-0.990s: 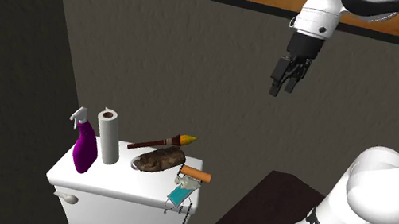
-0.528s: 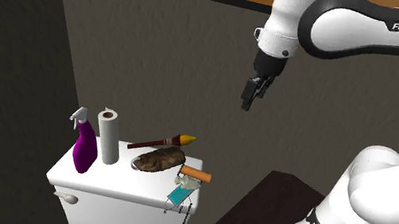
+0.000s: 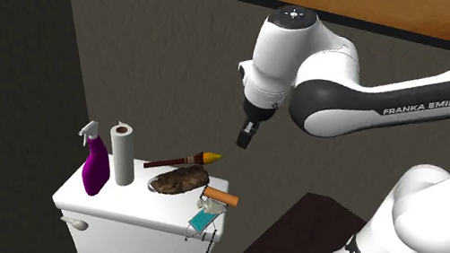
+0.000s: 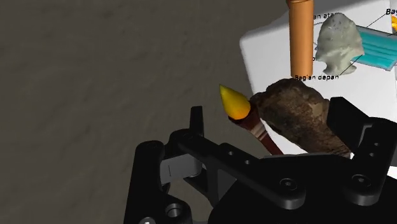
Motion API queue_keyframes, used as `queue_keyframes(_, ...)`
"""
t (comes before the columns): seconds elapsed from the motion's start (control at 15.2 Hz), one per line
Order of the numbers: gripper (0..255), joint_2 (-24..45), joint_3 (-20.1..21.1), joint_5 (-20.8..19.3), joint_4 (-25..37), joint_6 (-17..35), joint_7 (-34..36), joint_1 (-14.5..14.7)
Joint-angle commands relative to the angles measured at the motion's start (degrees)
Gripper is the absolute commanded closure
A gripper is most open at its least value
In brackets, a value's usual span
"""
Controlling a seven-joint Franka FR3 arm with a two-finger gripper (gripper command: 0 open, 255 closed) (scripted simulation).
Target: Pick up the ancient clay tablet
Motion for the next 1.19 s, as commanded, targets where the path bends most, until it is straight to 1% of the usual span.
queue_keyframes(0.0, 0, 4.1, 4.0, -5.3, 0.5, 3.3, 2.7, -1.2)
queue_keyframes(0.2, 0, 10.5, 10.1, -15.3, 1.2, 6.8, 8.4, -4.0)
queue_keyframes(0.33, 0, 15.6, 14.3, -23.6, 2.3, 7.7, 13.3, -6.2)
queue_keyframes(0.46, 0, 21.6, 18.0, -33.2, 3.8, 6.8, 18.8, -7.9)
queue_keyframes(0.59, 0, 28.6, 20.5, -43.4, 5.7, 3.9, 24.3, -8.3)
queue_keyframes(0.66, 0, 32.3, 21.0, -48.4, 6.7, 1.9, 26.8, -7.9)
queue_keyframes(0.79, 0, 39.5, 20.7, -57.5, 8.7, -2.6, 30.5, -5.7)
queue_keyframes(0.92, 0, 46.2, 19.0, -65.5, 10.7, -6.9, 33.0, -2.5)
queue_keyframes(1.12, 0, 55.1, 15.5, -75.9, 13.6, -12.7, 34.8, 2.5)
